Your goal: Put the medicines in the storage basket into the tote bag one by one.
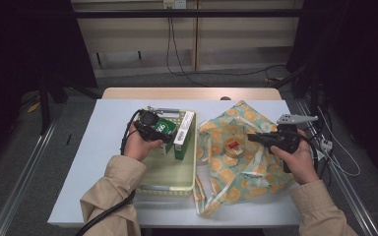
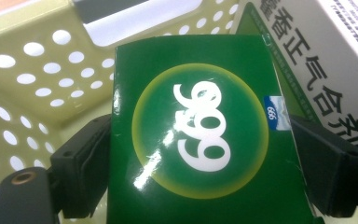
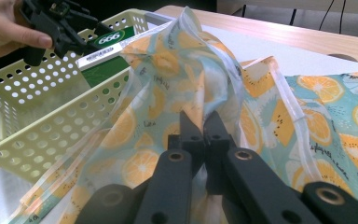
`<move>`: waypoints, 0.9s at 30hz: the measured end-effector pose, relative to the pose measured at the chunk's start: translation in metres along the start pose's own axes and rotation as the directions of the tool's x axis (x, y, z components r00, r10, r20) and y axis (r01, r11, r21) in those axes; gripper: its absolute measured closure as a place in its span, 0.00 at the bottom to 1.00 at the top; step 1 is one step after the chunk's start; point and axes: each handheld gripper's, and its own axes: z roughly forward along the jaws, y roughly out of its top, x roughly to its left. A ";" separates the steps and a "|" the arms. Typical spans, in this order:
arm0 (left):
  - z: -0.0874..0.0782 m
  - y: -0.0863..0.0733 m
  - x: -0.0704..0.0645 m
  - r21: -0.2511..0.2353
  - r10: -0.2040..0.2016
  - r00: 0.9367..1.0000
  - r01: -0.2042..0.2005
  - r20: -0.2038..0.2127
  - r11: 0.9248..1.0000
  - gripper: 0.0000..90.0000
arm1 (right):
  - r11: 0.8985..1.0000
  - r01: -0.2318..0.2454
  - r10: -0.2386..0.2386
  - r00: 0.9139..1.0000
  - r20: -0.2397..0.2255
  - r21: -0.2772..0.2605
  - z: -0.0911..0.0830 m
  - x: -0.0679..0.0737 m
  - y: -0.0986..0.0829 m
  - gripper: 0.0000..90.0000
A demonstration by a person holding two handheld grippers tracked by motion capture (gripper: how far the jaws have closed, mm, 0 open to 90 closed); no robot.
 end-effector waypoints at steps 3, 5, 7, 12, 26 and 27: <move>0.001 -0.002 -0.002 -0.007 0.006 1.000 -0.006 0.000 1.000 0.12 | 1.000 0.001 -0.001 1.000 -0.001 -0.002 0.000 0.001 0.000 1.00; 0.001 -0.003 -0.003 -0.001 0.018 1.000 -0.018 -0.007 1.000 0.11 | 1.000 0.005 -0.005 1.000 0.000 -0.001 0.001 0.001 0.000 1.00; 0.003 -0.005 -0.004 0.011 0.029 0.999 -0.029 -0.018 1.000 0.10 | 1.000 0.001 -0.001 1.000 0.000 0.001 0.001 0.002 0.000 1.00; 0.000 -0.006 -0.004 0.006 0.011 1.000 -0.011 -0.025 1.000 0.16 | 1.000 0.003 -0.003 1.000 0.006 -0.004 0.000 0.001 0.000 1.00; -0.053 0.015 0.000 -0.086 -0.030 1.000 0.029 -0.004 0.996 0.20 | 1.000 0.003 -0.003 1.000 0.010 -0.007 -0.001 0.002 0.001 1.00; -0.057 0.016 0.001 -0.092 -0.030 1.000 0.030 0.000 0.995 0.20 | 1.000 0.003 -0.003 1.000 0.009 -0.007 -0.001 0.002 0.001 1.00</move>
